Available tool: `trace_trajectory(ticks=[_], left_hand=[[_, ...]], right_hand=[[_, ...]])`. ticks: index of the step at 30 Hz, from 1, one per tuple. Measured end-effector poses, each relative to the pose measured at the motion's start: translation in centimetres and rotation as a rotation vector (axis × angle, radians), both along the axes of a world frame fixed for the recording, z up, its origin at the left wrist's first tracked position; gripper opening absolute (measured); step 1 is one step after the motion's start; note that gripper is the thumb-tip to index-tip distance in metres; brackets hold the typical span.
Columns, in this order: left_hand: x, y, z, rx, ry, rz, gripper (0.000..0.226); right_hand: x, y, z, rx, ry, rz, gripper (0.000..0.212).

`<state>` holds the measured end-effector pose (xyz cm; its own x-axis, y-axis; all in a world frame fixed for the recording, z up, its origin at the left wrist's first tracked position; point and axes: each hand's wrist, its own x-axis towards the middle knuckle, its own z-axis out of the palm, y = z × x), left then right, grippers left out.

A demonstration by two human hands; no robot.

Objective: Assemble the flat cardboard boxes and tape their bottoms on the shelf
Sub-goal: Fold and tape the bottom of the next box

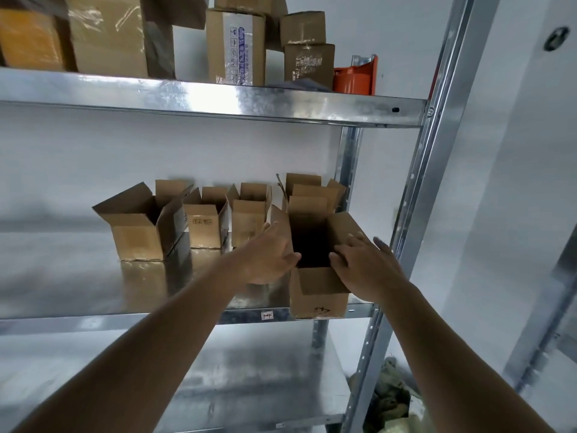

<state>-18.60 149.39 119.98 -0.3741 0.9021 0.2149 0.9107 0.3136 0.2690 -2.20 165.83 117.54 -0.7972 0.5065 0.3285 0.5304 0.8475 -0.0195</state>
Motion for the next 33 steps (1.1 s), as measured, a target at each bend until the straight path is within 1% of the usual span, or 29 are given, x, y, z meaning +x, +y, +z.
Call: trace_trajectory(ticks=[3, 7, 9, 14, 20, 24, 26, 30, 33], left_hand=[[-0.2, 0.4, 0.0, -0.037, -0.014, 0.007, 0.023], [-1.0, 0.9, -0.9, -0.095, 0.029, -0.001, 0.043], [-1.2, 1.1, -1.2, -0.104, 0.064, 0.018, 0.047], [-1.4, 1.7, -1.3, -0.144, 0.097, 0.036, 0.047], [-1.2, 1.5, -1.4, -0.154, 0.108, 0.045, 0.044], [-0.8, 1.5, -0.9, -0.139, 0.088, 0.064, 0.030], [-0.4, 1.4, -0.3, -0.127, 0.072, 0.068, 0.030], [0.0, 1.5, 0.9, -0.107, 0.030, 0.073, 0.033], [0.4, 1.1, 2.1, -0.094, 0.080, 0.052, 0.038]], right_hand=[[-0.1, 0.3, -0.1, -0.015, -0.032, -0.030, 0.059], [-0.2, 0.4, 0.1, -0.034, -0.050, -0.059, 0.058], [-0.1, 0.6, 0.1, -0.040, -0.050, -0.067, 0.058], [0.0, 0.5, -0.3, -0.085, -0.007, -0.087, 0.061], [-0.3, 0.5, -0.6, -0.111, -0.013, -0.093, 0.067], [-0.4, 0.4, -0.2, -0.130, -0.030, -0.080, 0.072], [-0.4, 0.4, 0.3, -0.129, -0.044, -0.075, 0.073], [-0.8, 0.3, 1.4, -0.075, -0.037, -0.065, 0.066], [-1.3, -0.5, 2.5, -0.021, 0.014, -0.011, 0.054]])
